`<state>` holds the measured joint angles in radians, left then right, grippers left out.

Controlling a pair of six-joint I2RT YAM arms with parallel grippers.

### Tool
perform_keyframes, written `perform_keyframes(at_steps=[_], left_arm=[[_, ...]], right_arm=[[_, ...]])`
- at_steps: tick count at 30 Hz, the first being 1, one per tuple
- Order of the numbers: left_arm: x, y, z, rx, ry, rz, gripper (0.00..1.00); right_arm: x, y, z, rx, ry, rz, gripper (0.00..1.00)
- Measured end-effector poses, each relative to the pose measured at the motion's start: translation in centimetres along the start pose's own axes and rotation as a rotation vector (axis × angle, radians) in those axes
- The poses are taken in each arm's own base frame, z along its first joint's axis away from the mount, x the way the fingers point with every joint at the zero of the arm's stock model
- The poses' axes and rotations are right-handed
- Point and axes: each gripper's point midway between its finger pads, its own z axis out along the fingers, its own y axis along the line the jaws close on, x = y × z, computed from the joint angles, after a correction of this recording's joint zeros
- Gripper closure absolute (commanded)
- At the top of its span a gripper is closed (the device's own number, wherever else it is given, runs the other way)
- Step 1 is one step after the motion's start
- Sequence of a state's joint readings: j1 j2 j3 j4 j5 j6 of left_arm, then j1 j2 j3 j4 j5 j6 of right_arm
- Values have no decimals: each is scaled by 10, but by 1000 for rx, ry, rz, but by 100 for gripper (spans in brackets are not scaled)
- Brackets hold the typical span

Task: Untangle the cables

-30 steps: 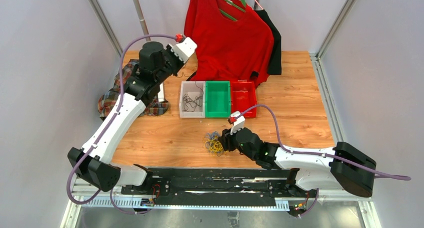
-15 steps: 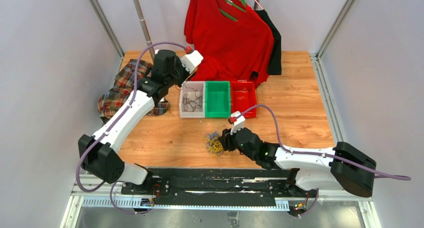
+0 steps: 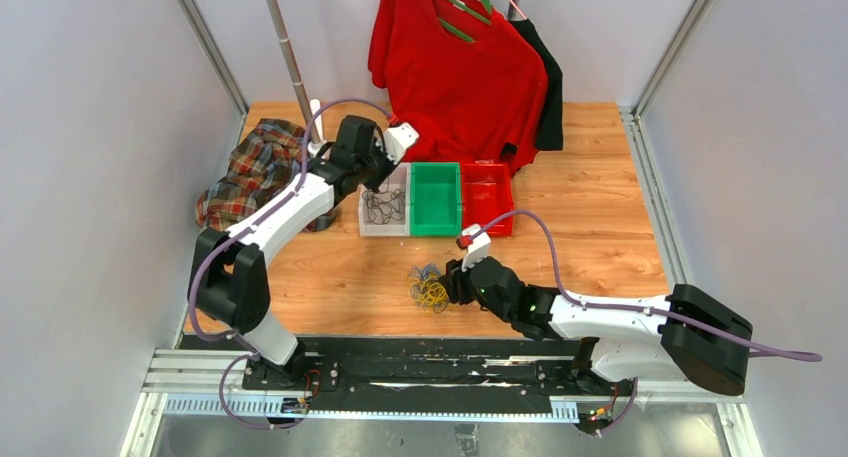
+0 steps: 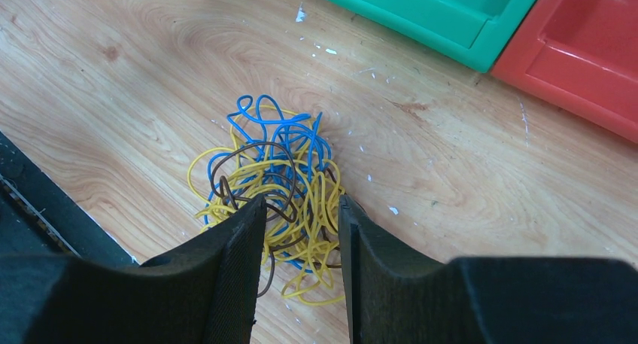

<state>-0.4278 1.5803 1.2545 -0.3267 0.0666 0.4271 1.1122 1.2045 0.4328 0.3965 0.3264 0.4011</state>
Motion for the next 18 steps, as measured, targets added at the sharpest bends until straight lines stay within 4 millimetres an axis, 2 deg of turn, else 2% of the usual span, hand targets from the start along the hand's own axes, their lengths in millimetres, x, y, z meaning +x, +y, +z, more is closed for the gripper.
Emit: perform_keyframes(at_steps=[6, 12, 13, 15, 16, 18], left_arm=[[21, -18, 24, 64, 51, -48, 100], [54, -33, 49, 104, 134, -76, 100], [58, -35, 54, 106, 144, -76, 97], [68, -36, 62, 106, 168, -73, 89], [69, -37, 63, 105, 171, -72, 82], [74, -37, 66, 112, 199, -61, 51]], right_arm=[[3, -1, -1, 5, 11, -3, 60], [-1, -1, -3, 3, 3, 1, 60], [-1, -1, -3, 4, 1, 3, 60], [-1, -1, -2, 4, 1, 3, 59], [-1, -2, -2, 4, 1, 3, 59], [-1, -2, -3, 5, 4, 2, 59]])
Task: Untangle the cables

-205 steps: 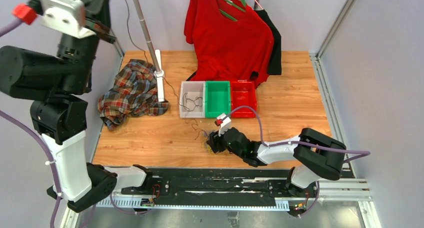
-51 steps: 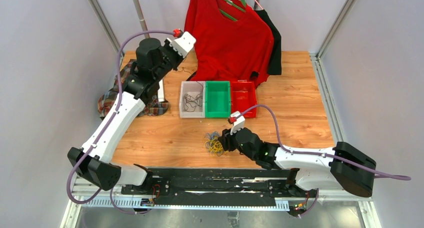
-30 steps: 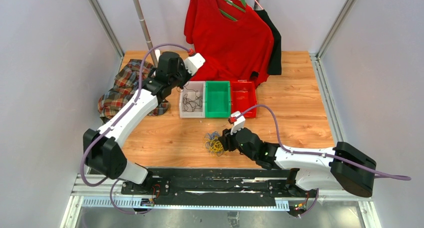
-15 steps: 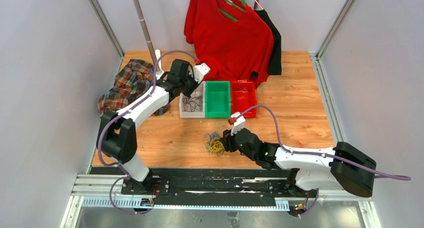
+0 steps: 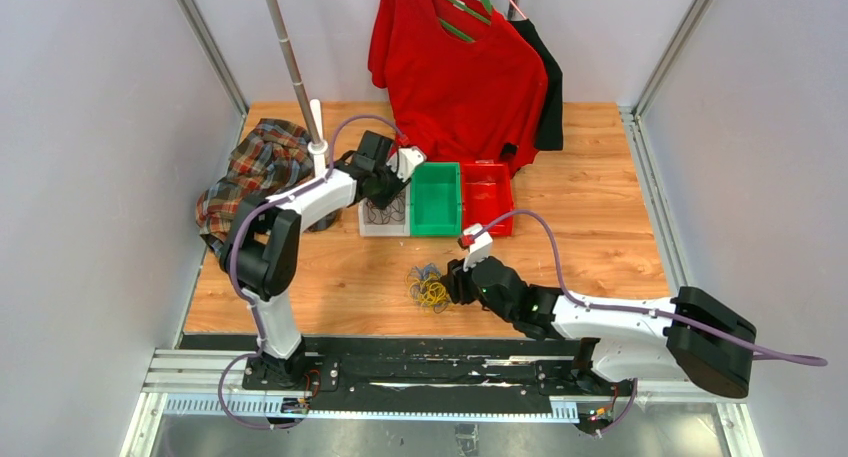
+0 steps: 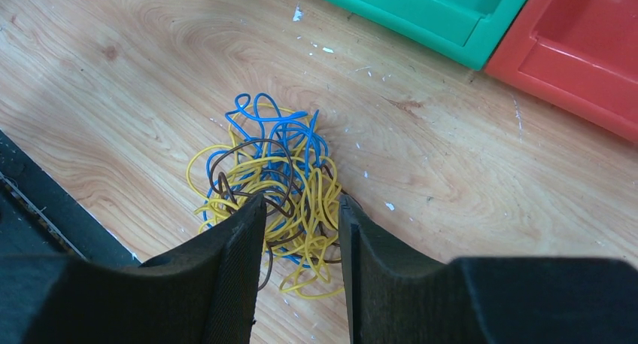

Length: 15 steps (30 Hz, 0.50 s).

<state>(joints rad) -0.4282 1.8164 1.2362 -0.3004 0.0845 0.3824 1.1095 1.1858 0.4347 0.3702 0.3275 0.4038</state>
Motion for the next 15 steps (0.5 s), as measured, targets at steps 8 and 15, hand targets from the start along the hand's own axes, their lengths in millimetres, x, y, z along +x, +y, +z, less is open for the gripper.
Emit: perform_keyframes(at_steps=[8, 15], left_arm=[[-38, -1, -45, 86, -33, 34, 2], [-55, -30, -107, 220, -119, 53, 7]], right_arm=[[-14, -3, -9, -2, -32, 18, 57], [-20, -8, -13, 8, -47, 38, 57]])
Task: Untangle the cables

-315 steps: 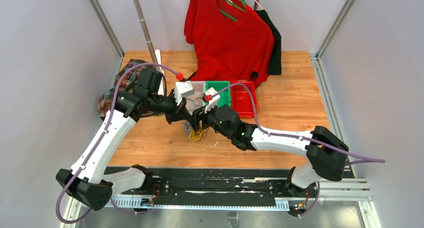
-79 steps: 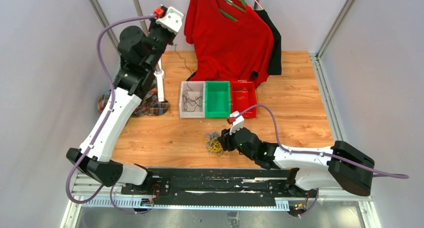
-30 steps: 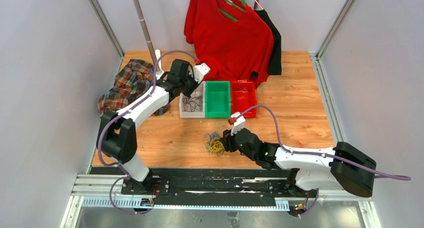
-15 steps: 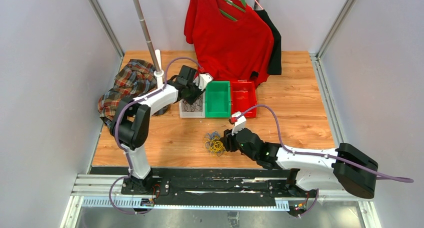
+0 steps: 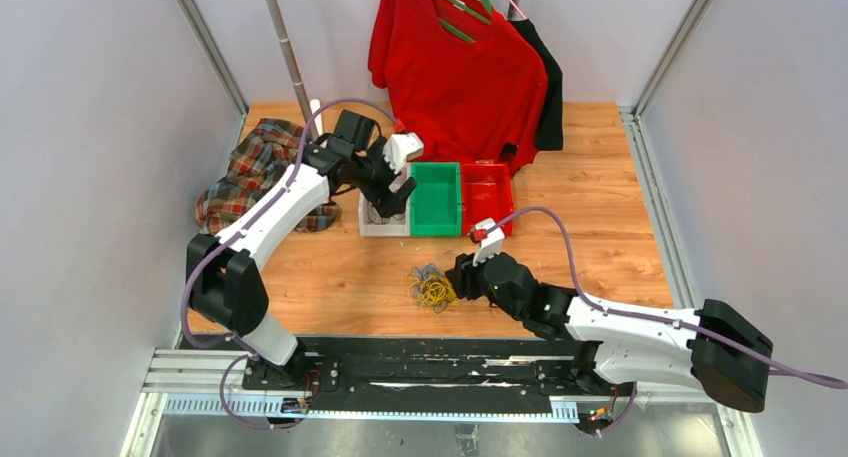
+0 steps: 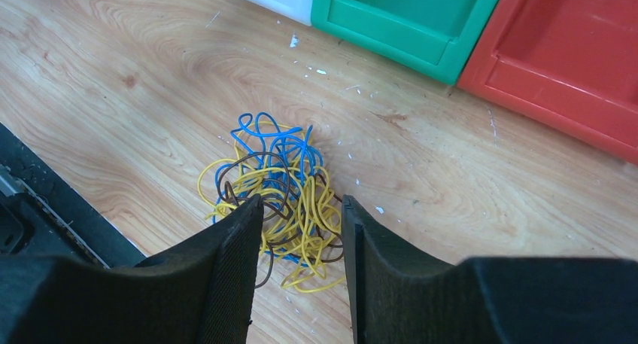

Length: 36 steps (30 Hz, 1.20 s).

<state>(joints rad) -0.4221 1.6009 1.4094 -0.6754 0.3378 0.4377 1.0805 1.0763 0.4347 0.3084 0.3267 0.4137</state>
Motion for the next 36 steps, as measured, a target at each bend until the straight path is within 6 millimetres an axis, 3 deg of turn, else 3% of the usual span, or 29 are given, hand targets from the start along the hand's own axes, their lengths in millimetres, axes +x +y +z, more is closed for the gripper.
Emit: perform_keyframes(at_steps=[2, 8, 12, 18, 25, 28, 32, 36], left_arm=[[5, -20, -1, 72, -2, -2, 11], [51, -100, 16, 343, 102, 34, 22], [68, -131, 26, 471, 149, 83, 29], [77, -142, 36, 596, 152, 185, 34], [85, -150, 47, 687, 139, 261, 46], [89, -153, 49, 712, 144, 270, 55], [91, -156, 52, 727, 150, 271, 78], [87, -157, 56, 714, 137, 266, 92]], right_arm=[[-1, -1, -2, 2, -1, 8, 57], [-6, -6, -9, 9, -7, 26, 58], [-5, -7, -12, 10, -1, 33, 58], [5, -10, -13, 18, 32, 39, 60], [7, -8, -14, 6, 40, 45, 62], [7, -8, -15, 6, 41, 47, 62], [7, -9, -16, 7, 43, 49, 64], [6, -9, -17, 6, 41, 54, 65]])
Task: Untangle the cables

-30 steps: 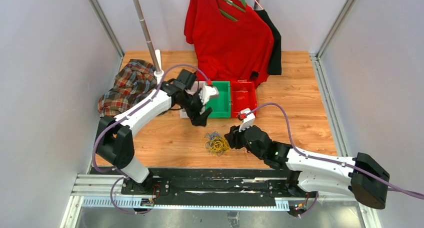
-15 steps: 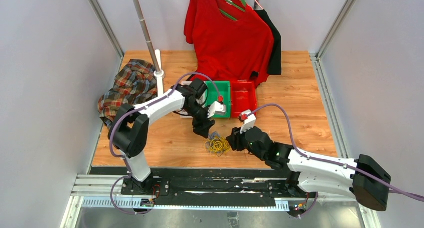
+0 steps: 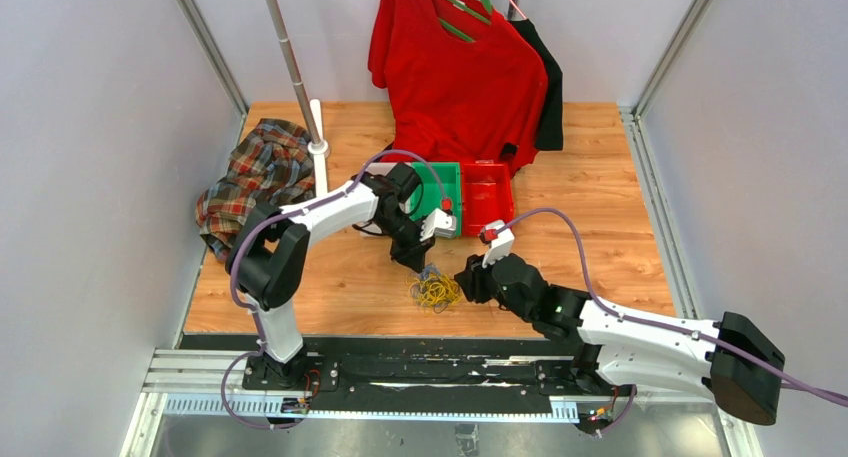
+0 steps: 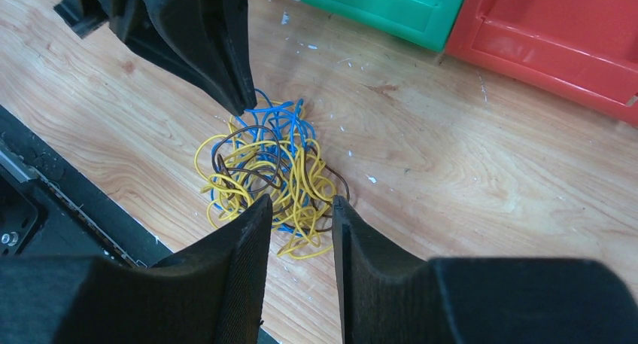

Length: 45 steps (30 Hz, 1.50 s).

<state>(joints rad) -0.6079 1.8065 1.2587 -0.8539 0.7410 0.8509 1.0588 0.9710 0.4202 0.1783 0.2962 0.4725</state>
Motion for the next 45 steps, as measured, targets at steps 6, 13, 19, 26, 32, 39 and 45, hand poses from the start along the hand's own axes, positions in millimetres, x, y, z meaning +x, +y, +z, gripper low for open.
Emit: perform_keyframes(at_steps=[6, 13, 19, 26, 32, 39, 45], left_arm=[[-1, -1, 0, -30, 0, -27, 99], [-31, -13, -46, -189, -55, -13, 99], [-58, -25, -82, -287, -121, -34, 99], [-88, -40, -115, -336, -192, -86, 99], [-108, -58, -139, -353, -258, -81, 99], [-122, -74, -153, -336, -300, -55, 99], [-128, -85, -157, -302, -319, -59, 99]], right_arm=[[-4, 1, -3, -6, -14, 6, 66], [-6, 1, -3, -8, -18, 4, 64], [-20, 9, -5, -35, -45, -21, 51], [-61, 32, -7, -100, -119, -53, 38], [-94, 49, 1, -124, -183, -61, 37], [-104, 50, 22, -70, -206, -56, 37], [-113, 56, 36, -61, -233, -46, 40]])
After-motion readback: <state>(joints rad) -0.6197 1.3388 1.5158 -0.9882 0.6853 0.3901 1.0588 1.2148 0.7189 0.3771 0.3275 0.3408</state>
